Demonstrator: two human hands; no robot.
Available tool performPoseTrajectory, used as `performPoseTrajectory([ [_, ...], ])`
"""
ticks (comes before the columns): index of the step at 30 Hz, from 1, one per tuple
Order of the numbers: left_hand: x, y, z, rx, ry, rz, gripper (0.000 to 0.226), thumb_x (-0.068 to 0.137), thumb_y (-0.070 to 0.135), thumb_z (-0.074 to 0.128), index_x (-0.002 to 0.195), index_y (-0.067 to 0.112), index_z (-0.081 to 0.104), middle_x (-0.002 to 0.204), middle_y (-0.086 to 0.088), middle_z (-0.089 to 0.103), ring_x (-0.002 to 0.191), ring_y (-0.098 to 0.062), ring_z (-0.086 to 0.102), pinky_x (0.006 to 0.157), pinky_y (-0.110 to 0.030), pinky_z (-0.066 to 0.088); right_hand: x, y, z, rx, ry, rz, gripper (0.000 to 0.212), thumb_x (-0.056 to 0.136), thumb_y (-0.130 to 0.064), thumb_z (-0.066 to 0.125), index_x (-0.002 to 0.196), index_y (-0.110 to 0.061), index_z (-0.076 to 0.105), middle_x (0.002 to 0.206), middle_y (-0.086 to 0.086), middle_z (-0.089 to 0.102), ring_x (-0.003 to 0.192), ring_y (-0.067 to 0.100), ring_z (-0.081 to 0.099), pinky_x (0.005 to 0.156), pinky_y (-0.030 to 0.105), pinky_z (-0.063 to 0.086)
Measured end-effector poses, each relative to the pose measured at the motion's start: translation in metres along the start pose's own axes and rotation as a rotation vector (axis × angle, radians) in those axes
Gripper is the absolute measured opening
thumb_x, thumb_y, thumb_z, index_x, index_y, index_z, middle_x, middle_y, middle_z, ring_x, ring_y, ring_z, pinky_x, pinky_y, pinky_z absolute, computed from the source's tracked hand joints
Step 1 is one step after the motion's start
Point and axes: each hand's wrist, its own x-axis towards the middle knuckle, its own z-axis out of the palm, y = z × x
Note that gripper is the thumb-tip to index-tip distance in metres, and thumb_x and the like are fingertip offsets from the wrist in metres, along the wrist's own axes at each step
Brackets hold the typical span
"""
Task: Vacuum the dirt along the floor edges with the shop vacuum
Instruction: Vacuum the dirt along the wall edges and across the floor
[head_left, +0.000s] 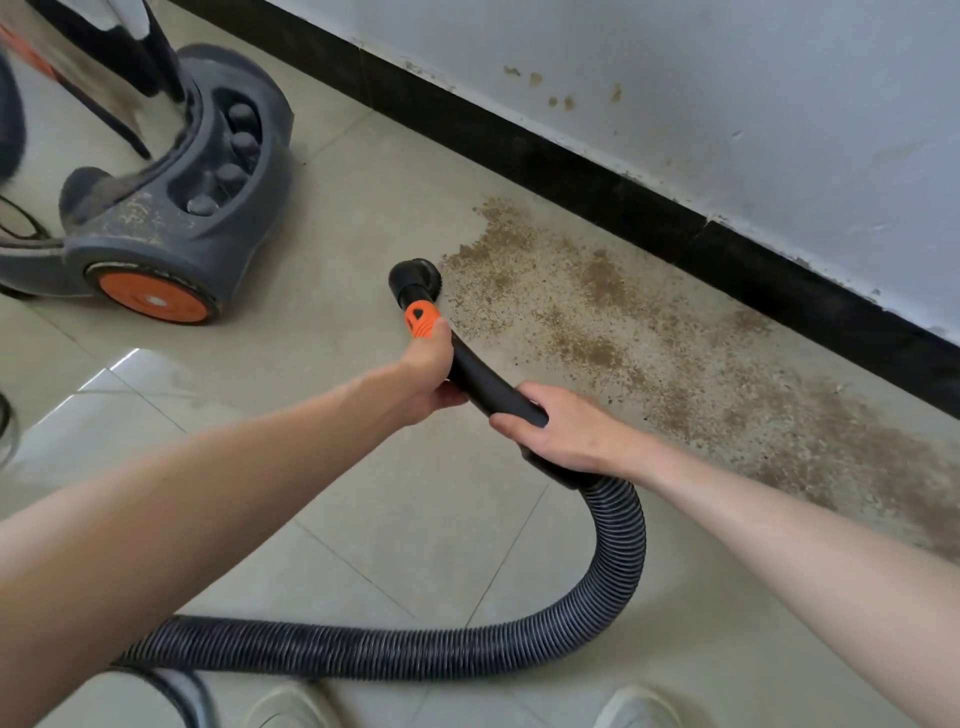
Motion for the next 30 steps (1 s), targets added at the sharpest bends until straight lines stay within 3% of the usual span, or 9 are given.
performPoseTrajectory([
  [5,0.016,0.019,0.014,-0.045,0.004,0.020,0.031,0.101,0.039,0.033,0.112,0.010,0.038,0.088,-0.005,0.049,0.094,-0.025,0.052,0.076,-0.034,0.046,0.020,0.009,-0.013,-0.037,0.068,-0.005,0.038,0.088,-0.061,0.050,0.083,-0.024,0.050,0.079,0.002,0.066,0.073,0.024,0.064,0.072,0.044,0.053],
  [10,0.039,0.033,0.032,-0.029,0.000,0.062,0.041,0.101,0.039,0.034,0.128,0.010,0.039,0.108,-0.009,0.049,0.096,-0.025,0.053,0.075,-0.034,0.048,0.038,0.018,-0.033,-0.076,0.082,0.023,0.037,0.088,-0.062,0.049,0.084,-0.025,0.049,0.081,0.002,0.066,0.074,0.024,0.064,0.067,0.038,0.051],
  [19,0.087,0.071,0.067,0.100,0.008,0.147,0.043,0.102,0.035,0.035,0.132,0.005,0.036,0.114,-0.012,0.049,0.100,-0.028,0.053,0.078,-0.037,0.051,0.089,0.038,-0.065,-0.048,0.144,0.043,0.039,0.088,-0.063,0.049,0.093,-0.025,0.054,0.079,-0.001,0.067,0.072,0.022,0.064,0.068,0.040,0.053],
  [26,0.112,0.095,0.087,0.156,-0.030,0.196,0.045,0.103,0.033,0.031,0.136,0.004,0.033,0.116,-0.012,0.048,0.100,-0.025,0.051,0.085,-0.038,0.049,0.112,0.048,-0.080,-0.008,0.174,0.081,0.035,0.089,-0.063,0.048,0.087,-0.028,0.049,0.081,-0.001,0.066,0.071,0.020,0.065,0.065,0.036,0.051],
  [30,0.116,0.099,0.096,0.191,-0.085,0.185,0.046,0.103,0.032,0.032,0.137,0.001,0.032,0.116,-0.012,0.048,0.100,-0.026,0.051,0.080,-0.036,0.048,0.111,0.053,-0.076,0.019,0.221,0.115,0.034,0.088,-0.063,0.048,0.083,-0.030,0.047,0.080,-0.001,0.065,0.069,0.021,0.064,0.065,0.038,0.051],
])
